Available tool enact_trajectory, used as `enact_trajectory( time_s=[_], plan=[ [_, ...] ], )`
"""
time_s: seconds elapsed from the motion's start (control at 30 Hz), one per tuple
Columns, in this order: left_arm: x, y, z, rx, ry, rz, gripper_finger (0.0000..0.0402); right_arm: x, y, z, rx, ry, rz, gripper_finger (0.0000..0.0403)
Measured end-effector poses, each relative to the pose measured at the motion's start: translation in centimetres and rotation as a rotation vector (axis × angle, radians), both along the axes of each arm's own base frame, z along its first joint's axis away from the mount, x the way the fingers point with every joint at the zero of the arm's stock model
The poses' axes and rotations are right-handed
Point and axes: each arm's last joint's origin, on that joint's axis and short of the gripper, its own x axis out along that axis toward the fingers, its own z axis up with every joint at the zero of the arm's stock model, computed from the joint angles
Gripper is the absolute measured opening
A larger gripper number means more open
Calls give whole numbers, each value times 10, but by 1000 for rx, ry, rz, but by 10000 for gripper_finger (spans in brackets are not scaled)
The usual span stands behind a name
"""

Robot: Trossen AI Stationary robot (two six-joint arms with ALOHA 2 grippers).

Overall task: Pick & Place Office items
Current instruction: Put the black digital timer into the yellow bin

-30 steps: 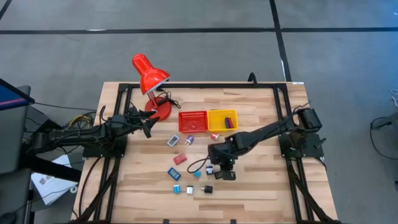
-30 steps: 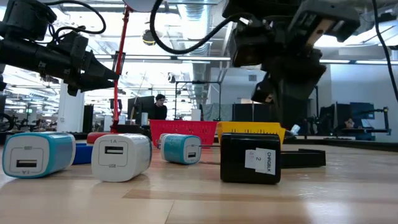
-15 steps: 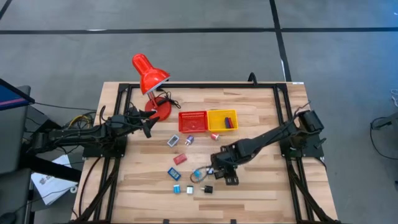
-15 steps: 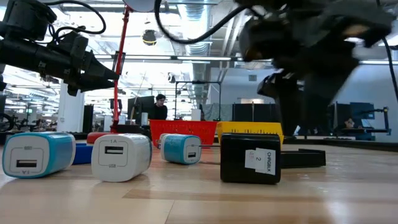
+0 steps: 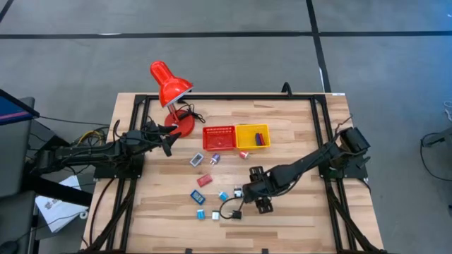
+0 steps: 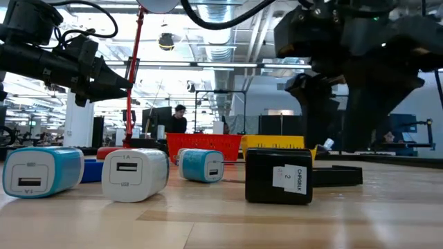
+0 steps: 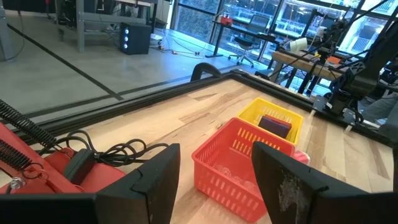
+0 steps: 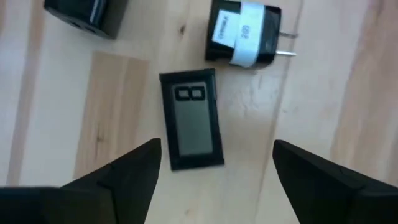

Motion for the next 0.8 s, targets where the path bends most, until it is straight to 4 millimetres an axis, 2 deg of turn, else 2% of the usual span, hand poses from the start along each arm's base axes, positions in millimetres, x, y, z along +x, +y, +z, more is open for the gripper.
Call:
enact_trajectory(
  time_s=[0.2,0.43,0.63,0.8],
  plan=[
    [0,0,0,0,0,0,195,-7,3,-13,-7,-6,72,301],
    [0,0,0,0,0,0,195,-11,1,-23,20,-9,63,291],
    [0,0,0,0,0,1,195,-16,0,-31,74,-6,80,246],
    [0,0,0,0,0,0,195,-18,-2,-34,52,-15,54,183]
  ],
)
